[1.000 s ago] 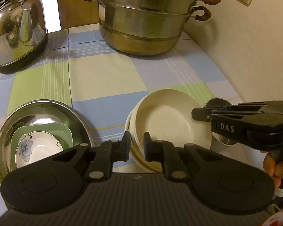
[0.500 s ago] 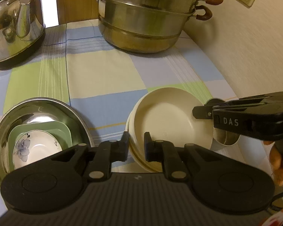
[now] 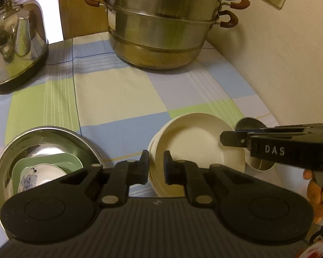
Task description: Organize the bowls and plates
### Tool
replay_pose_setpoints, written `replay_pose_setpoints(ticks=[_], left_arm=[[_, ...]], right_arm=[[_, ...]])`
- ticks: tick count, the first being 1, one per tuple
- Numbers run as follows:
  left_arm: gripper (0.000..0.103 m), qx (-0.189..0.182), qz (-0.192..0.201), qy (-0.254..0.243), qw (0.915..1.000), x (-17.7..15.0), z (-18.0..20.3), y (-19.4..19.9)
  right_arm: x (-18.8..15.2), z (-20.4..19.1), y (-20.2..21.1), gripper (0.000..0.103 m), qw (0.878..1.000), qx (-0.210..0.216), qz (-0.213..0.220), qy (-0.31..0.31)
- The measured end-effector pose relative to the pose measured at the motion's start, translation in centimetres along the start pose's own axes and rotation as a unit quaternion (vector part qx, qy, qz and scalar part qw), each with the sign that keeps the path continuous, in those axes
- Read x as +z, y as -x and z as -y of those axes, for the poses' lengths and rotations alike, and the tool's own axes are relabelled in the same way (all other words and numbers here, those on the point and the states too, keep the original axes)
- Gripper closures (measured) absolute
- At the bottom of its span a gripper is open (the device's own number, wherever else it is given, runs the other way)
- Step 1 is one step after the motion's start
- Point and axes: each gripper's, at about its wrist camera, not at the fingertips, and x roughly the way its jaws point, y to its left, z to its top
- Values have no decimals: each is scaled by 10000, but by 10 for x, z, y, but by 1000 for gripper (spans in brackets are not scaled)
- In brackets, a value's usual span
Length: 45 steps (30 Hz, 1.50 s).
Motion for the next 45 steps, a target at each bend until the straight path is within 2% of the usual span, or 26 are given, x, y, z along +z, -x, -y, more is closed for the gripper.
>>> replay_pose_setpoints(ticks=[9,12,20,30,35,37,40,45], left_arm=[[92,-185,-62,-28,9998,10,-3,1],[92,-202,-37,-84,9998,13,-1,1],[92,-189,-31,-135,9997,14,-1,-3],[90,-191,28,-58,9998,8,-3,0],[90,-185,28,-33,9998,2,-4,1],[90,-165,31,-69,9998,0,-3,1],[90,-175,-43,-86,9998,-3,-2,-1],[90,-133,-109,-103,9998,-7,1,-5]], right_arm=[[20,16,-5,93,9949,134,-624,-783],[19,22,-8,93,9932,131,-701,-924],[20,22,-10,93,9930,69,-691,-950],[9,11,-3,92,9976,-79,-419,-546],[3,10,5,82,9985,-29,-278,-474],[-3,8,7,82,9991,-129,-213,-333],[-10,6,4,93,9993,-97,-220,-292],[-15,4,2,94,9996,-184,-178,-155]])
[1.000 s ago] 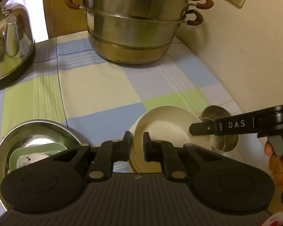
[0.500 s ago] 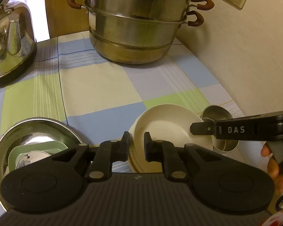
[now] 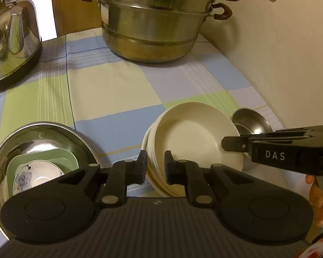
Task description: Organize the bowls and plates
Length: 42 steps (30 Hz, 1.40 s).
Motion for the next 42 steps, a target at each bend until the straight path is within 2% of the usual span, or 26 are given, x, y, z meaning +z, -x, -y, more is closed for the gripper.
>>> replay_pose_setpoints(ticks=[4,6,7,8,9,10,11,14,17,21,31,35,42], left_arm=[[90,35,-19,70,10000,-1,1,0],[85,53,47,110,9999,0,1,3],[84,47,72,122,9999,0,1,5],[84,58,105,134,9998,1,2,7],[83,69,136,129,9998,1,2,10],[83,75,176,116,9997,1,3,13],[81,84,211,121,9997,1,4,16],[79,82,304,167,9994,0,7,28],[68,111,402,182,9990,-8,13,44],[63,221,397,245,9987,-24,19,63],[58,382,250,395,9982,-79,41,105],[51,454,227,404,9979,-99,53,120],[50,516,254,421,9975,-129,77,142]], right_arm=[[2,0,-1,94,9999,4,-67,81],[3,1,1,93,10000,18,-6,60],[4,2,2,89,10000,-3,17,60],[4,2,3,76,10000,-19,46,57],[4,2,6,67,9999,-4,94,46],[3,2,10,52,9999,28,167,33],[2,2,13,50,9997,59,227,36],[0,5,24,49,9992,179,355,-26],[-8,9,37,48,9984,283,479,-127],[-26,12,54,43,9978,325,556,-164],[-85,22,98,39,9982,231,524,-168],[-108,24,118,39,9984,208,519,-88],[-143,29,146,38,9986,169,492,39]])
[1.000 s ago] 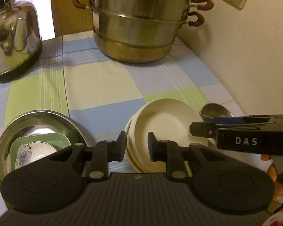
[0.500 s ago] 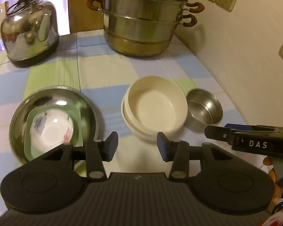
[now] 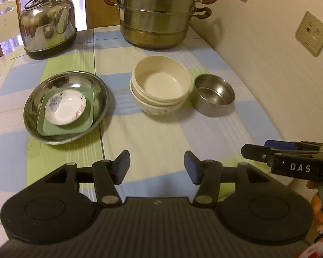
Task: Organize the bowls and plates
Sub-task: 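Pull the left tool back from the bowl stack, then move the left tool to the rim of the small steel cup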
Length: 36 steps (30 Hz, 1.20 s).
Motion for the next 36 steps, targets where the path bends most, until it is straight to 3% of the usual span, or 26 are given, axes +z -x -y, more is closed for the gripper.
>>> replay_pose_setpoints(ticks=[9,23,36], left_arm=[[49,148,53,-7,9999,-31,23,27],[48,218,67,-5,9997,-60,51,47],[48,42,-225,-193,9996,-51,64,24]], right_arm=[[-36,1,31,38,9996,-105,18,249],[-59,10,54,37,9996,-76,38,252],[-57,31,55,37,9999,-125,-57,-31]])
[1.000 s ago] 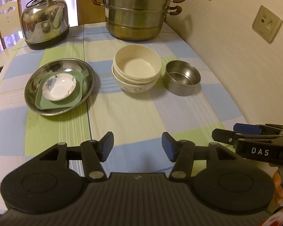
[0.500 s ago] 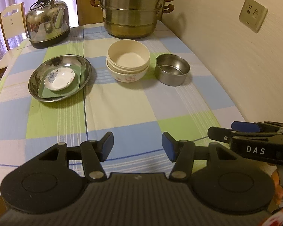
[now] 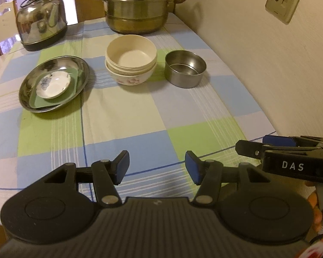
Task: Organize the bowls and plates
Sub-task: 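Move the left tool to the rim of the small steel cup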
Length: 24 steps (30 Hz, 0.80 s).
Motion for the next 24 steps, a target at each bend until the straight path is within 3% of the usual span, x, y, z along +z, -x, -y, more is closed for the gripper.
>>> replay_pose_setpoints(ticks=[12,24], left_arm=[[48,-321,-244,-273,9988,51,5,-64],[54,-393,148,-448,9981,100,36,-118]], right_arm=[[33,31,-32,37,9974,-424,-123,-562],[72,55,-76,37,9961,-416,139,-772]])
